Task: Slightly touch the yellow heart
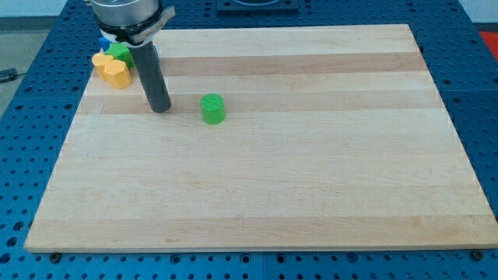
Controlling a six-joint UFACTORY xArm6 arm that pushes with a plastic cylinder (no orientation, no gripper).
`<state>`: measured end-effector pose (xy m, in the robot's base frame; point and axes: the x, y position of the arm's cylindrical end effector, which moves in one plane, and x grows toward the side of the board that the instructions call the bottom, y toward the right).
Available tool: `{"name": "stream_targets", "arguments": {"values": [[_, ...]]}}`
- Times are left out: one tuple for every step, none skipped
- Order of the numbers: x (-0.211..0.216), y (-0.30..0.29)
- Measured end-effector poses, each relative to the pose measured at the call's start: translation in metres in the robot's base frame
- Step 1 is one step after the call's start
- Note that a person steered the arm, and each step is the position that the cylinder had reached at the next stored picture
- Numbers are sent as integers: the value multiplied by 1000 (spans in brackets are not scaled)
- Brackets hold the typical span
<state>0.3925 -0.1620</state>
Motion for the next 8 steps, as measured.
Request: {"name": "stream_targets", "arguments": {"values": [[4, -48], [8, -107], [-22, -141], [-22, -141], [-24, -143], [-54, -143], [-85, -143], [-97, -143]]}}
